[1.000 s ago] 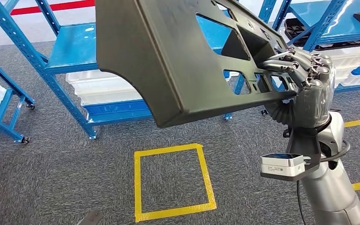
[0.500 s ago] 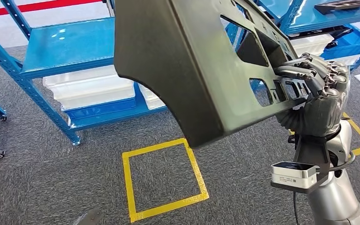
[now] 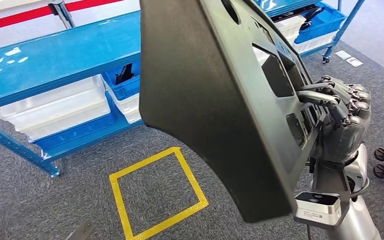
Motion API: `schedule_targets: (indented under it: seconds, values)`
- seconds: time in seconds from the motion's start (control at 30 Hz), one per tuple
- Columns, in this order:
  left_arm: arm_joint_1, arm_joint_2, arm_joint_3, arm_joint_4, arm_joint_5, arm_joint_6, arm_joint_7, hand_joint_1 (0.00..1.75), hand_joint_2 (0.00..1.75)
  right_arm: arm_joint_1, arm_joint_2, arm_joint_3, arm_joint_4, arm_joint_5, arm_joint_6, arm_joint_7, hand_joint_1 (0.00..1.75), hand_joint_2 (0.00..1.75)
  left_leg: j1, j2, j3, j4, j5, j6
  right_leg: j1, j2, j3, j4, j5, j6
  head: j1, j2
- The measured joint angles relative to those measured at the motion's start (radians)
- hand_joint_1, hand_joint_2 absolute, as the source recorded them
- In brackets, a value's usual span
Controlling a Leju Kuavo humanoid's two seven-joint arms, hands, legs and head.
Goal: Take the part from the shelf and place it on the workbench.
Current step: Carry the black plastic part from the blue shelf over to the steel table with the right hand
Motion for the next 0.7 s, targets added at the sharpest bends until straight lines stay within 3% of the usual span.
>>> schedule_targets:
  seconds: [0.07,0.13,0.2,0.27,0.33,0.4,0.43,0.47,0.5,0.57,0.63,0.7]
  values:
    - [0.001,0.005,0.001,0.000,-0.013,0.001,0.002,0.00,1.75,0.015,0.004,-0.006,-0.007,-0.004,-0.007,-0.012,1.75,1.75,0.005,-0.046,0.056,-0.126,0.051,0.001,0.001,0.024,-0.002,0.004,0.001,0.003,-0.002,0.000]
    - [0.004,0.009,0.001,0.000,-0.024,0.002,0.008,0.00,1.75,0.035,0.009,-0.011,-0.017,-0.011,-0.013,-0.025,1.75,1.75,0.007,-0.074,0.078,-0.178,0.058,0.002,0.001,0.046,-0.010,0.004,0.006,0.012,-0.002,0.000]
    - [0.006,0.011,0.001,0.000,-0.031,0.005,0.016,0.00,1.75,0.056,0.011,-0.016,-0.026,-0.015,-0.018,-0.034,1.75,1.75,0.006,-0.055,0.079,-0.185,0.061,0.010,-0.002,0.063,-0.017,0.000,0.012,0.024,-0.001,0.000]
    - [0.006,0.011,0.001,0.000,-0.035,0.009,0.026,0.00,1.75,0.068,0.012,-0.020,-0.031,-0.017,-0.020,-0.039,1.75,1.75,0.008,-0.029,0.082,-0.192,0.066,0.022,0.002,0.033,-0.032,0.022,-0.004,0.034,0.004,0.000]
    - [0.008,0.011,0.002,0.000,-0.037,0.010,0.031,0.00,1.75,0.072,0.014,-0.024,-0.033,-0.022,-0.020,-0.043,1.75,1.75,0.009,-0.001,0.083,-0.195,0.067,0.029,0.004,-0.021,-0.075,0.113,-0.055,0.040,0.014,0.000]
    - [0.010,0.008,0.002,0.000,-0.036,0.008,0.024,0.00,1.75,0.076,0.016,-0.025,-0.033,-0.029,-0.016,-0.046,1.75,1.75,0.008,0.030,0.083,-0.195,0.065,0.032,-0.002,-0.042,-0.134,0.237,-0.103,0.044,0.020,0.000]
    - [0.010,0.006,0.002,0.000,-0.035,0.008,0.019,0.00,1.75,0.078,0.017,-0.026,-0.033,-0.032,-0.013,-0.047,1.75,1.75,0.009,0.043,0.083,-0.195,0.064,0.032,-0.005,-0.045,-0.150,0.270,-0.109,0.046,0.022,0.000]
    - [0.009,0.002,0.002,0.000,-0.034,0.007,0.015,0.00,1.75,0.078,0.018,-0.026,-0.033,-0.034,-0.008,-0.048,1.75,1.75,0.010,0.057,0.084,-0.195,0.062,0.032,-0.008,-0.048,-0.148,0.267,-0.096,0.048,0.024,0.000]
    - [0.007,-0.002,0.002,0.000,-0.033,0.007,0.014,0.00,1.75,0.078,0.019,-0.026,-0.034,-0.036,-0.003,-0.048,1.75,1.75,0.011,0.069,0.087,-0.194,0.060,0.030,-0.010,-0.054,-0.125,0.221,-0.067,0.050,0.027,0.000]
    - [0.004,-0.012,0.002,0.000,-0.033,0.007,0.014,0.00,1.75,0.072,0.021,-0.026,-0.036,-0.037,0.008,-0.047,1.75,1.75,0.011,0.089,0.093,-0.194,0.053,0.022,-0.007,-0.088,-0.050,0.080,-0.007,0.052,0.036,0.000]
    - [0.003,-0.021,0.001,0.000,-0.036,0.007,0.015,0.00,1.75,0.061,0.023,-0.025,-0.038,-0.037,0.016,-0.045,1.75,1.75,0.005,0.107,0.097,-0.195,0.048,0.012,0.000,-0.115,-0.012,0.003,0.010,0.047,0.045,0.000]
    - [0.000,-0.030,0.001,0.000,-0.039,0.005,0.016,0.00,1.75,0.054,0.026,-0.023,-0.038,-0.037,0.022,-0.041,1.75,1.75,0.002,0.125,0.102,-0.199,0.048,0.003,0.005,-0.104,-0.014,-0.001,0.006,0.036,0.046,0.000]
